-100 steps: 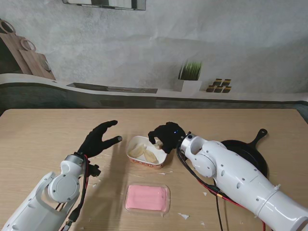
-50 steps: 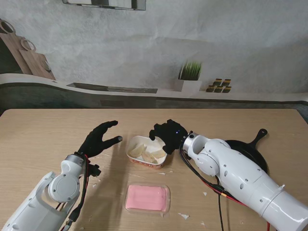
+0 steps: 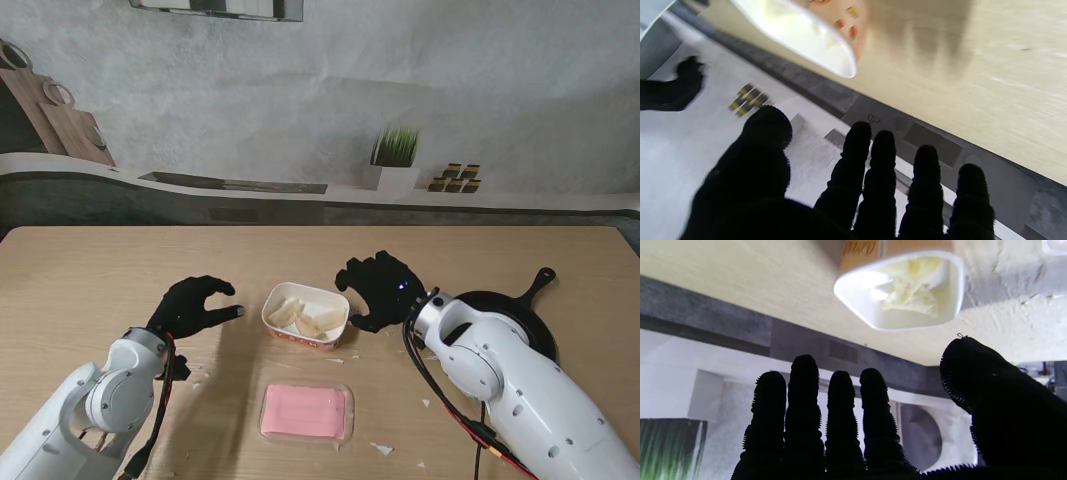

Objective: Load dumplings into a food container

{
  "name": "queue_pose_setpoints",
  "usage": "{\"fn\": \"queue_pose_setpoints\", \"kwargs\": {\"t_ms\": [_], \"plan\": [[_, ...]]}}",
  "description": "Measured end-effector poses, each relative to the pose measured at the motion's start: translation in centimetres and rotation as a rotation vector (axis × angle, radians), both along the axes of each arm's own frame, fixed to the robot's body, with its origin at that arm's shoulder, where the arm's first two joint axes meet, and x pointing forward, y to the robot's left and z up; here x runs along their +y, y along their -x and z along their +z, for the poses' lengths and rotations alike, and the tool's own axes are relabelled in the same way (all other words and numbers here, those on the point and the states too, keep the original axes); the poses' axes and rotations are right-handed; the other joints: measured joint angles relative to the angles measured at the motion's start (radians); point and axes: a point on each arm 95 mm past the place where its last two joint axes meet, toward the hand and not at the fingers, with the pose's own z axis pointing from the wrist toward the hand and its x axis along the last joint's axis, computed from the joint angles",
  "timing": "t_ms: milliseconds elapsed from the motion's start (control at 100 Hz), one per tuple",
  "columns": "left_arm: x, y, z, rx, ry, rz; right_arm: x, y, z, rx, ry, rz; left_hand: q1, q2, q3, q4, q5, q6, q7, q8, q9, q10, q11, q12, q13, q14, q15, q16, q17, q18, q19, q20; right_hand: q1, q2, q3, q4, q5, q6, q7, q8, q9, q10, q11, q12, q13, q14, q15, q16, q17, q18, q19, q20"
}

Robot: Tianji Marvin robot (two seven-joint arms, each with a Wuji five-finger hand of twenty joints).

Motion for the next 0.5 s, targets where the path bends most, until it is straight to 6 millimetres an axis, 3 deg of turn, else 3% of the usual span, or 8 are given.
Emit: {"fn": "queue_pose_setpoints", "kwargs": {"t_ms": [90, 160, 290, 370, 500], "plan": [[0.3, 0.9, -0.2, -0.001, -0.145, 0.011, -0.5, 2.0, -0.5, 0.012, 0.027, -0.026, -0.012, -0.002, -0.010, 0.000, 0.048, 0.000, 0.028, 0.020, 0.064, 0.008, 0.035, 0.043, 0.048, 0.012, 0.087, 0.053, 0.013, 0.000, 0.063, 0.058, -0.017, 0.029, -0.029, 0.000, 0.048, 0.015, -0.010, -0.002, 0.040, 0.022, 0.016, 0.005, 0.038, 0.010, 0.026, 0.011, 0.027, 0.010, 0.026, 0.011], [0.5, 1.6, -0.7, 0.024, -0.210, 0.018, -0.8, 3.4, -1.2, 0.011, 0.053, -0.050, -0.011, -0.002, -0.023, 0.000, 0.111, 0.005, 0.065, 0.041, 0.126, 0.021, 0.060, 0.080, 0.089, 0.030, 0.141, 0.092, -0.013, -0.001, 0.222, 0.057, -0.027, 0.048, -0.047, 0.000, 0.077, 0.026, -0.009, -0.003, 0.079, 0.036, 0.020, 0.010, 0.064, 0.021, 0.040, 0.018, 0.041, 0.022, 0.041, 0.014], [0.1, 2.6, -2.2, 0.097, -0.178, 0.040, -1.1, 5.7, -2.7, 0.056, 0.070, -0.129, -0.011, -0.031, 0.016, 0.000, 0.258, 0.023, 0.128, 0.073, 0.282, 0.074, 0.110, 0.125, 0.202, 0.082, 0.240, 0.138, -0.062, -0.001, 0.592, -0.058, -0.039, 0.093, -0.066, 0.000, 0.151, 0.040, -0.024, -0.004, 0.144, 0.070, 0.025, 0.013, 0.122, 0.044, 0.071, 0.025, 0.074, 0.052, 0.071, 0.026], [-0.6, 3.2, -2.9, 0.121, -0.189, 0.029, -1.0, 6.9, -3.6, 0.106, 0.093, -0.151, -0.011, -0.036, 0.039, 0.000, 0.311, 0.025, 0.153, 0.083, 0.345, 0.088, 0.129, 0.129, 0.254, 0.097, 0.275, 0.153, -0.061, -0.001, 0.687, -0.111, -0.051, 0.107, -0.078, 0.000, 0.175, 0.045, -0.027, -0.004, 0.164, 0.082, 0.026, 0.016, 0.133, 0.047, 0.076, 0.028, 0.081, 0.057, 0.081, 0.030], [-1.5, 4.2, -4.2, 0.191, -0.231, 0.014, 0.0, 8.2, -5.0, 0.159, 0.128, -0.175, -0.011, -0.037, 0.056, 0.000, 0.348, 0.025, 0.150, 0.083, 0.373, 0.098, 0.133, 0.138, 0.275, 0.100, 0.281, 0.153, -0.060, -0.001, 0.717, -0.136, -0.087, 0.154, -0.099, 0.000, 0.188, 0.052, -0.038, -0.004, 0.185, 0.094, 0.029, 0.018, 0.157, 0.057, 0.088, 0.028, 0.102, 0.067, 0.095, 0.035]]}}
